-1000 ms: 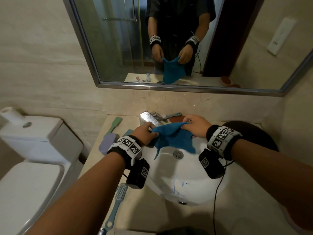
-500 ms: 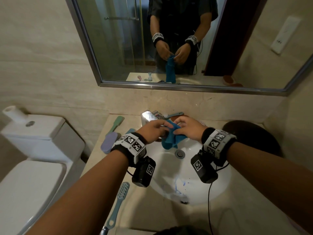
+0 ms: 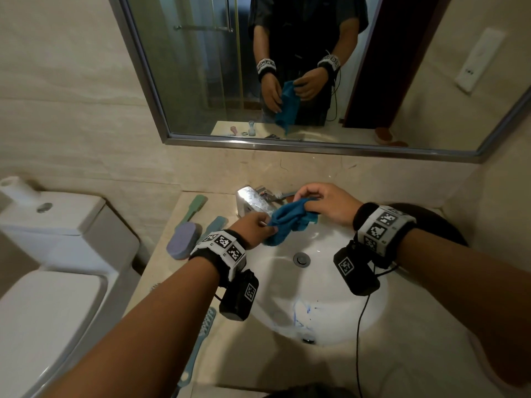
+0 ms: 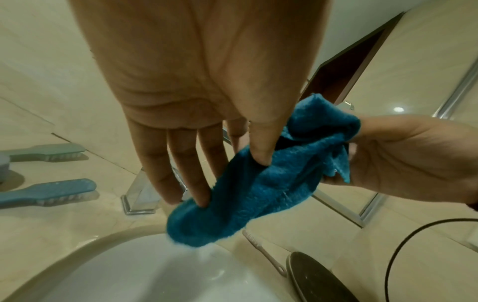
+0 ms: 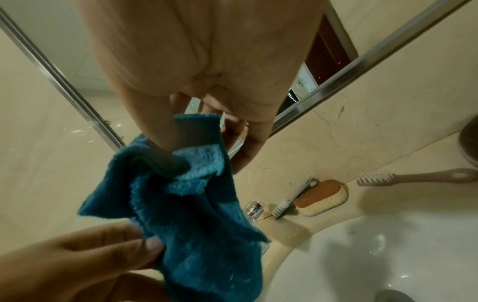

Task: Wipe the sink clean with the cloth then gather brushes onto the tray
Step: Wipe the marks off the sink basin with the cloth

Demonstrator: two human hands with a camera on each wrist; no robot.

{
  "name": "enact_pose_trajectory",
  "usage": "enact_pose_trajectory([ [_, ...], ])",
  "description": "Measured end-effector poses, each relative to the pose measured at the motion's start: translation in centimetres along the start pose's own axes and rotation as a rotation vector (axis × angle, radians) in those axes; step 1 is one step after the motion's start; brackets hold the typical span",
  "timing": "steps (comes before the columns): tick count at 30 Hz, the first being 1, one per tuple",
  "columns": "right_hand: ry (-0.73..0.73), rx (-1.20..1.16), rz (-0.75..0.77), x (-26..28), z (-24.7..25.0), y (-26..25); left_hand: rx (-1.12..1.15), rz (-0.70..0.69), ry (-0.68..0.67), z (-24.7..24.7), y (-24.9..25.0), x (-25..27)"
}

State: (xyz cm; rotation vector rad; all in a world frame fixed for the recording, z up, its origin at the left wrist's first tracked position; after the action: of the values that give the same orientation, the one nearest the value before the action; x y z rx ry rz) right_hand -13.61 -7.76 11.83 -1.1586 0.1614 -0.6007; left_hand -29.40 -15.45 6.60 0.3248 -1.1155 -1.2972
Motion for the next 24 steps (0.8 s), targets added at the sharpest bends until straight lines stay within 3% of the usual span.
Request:
enact_pose_trajectory([
  [6,-0.144,0.149,-0.046,0.7,-0.4,0.7,0.417,-0.009,-0.014,0.3,0.1,0.1],
  [13,-0.196,0.198,-0.047,0.8,-1.3,0.8,0.692,-0.099,-0.058,-0.1,1.5,0.2],
  [20,-0.192,0.05,-0.077,0.4,-1.4,1.1,0.474,-0.138,-0.003,0.3,1.1,0.3],
  [24,-0.155,0.021,-0.122,0.4,-1.2,1.0,0.538,-0.173,0.013,0.6,1.1,0.8],
])
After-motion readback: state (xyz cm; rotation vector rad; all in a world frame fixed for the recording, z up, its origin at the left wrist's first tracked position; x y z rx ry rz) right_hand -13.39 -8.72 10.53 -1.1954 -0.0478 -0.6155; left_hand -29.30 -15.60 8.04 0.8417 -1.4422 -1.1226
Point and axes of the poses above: each hand's wrist, its own x-axis away from the middle knuckle, its own z-axis out of the back of the hand, y = z × x, the point moved 4 cm from there along -x, towards the middle knuckle, and after that the axes turned 15 degrees about -y, right-handed, at the moved point
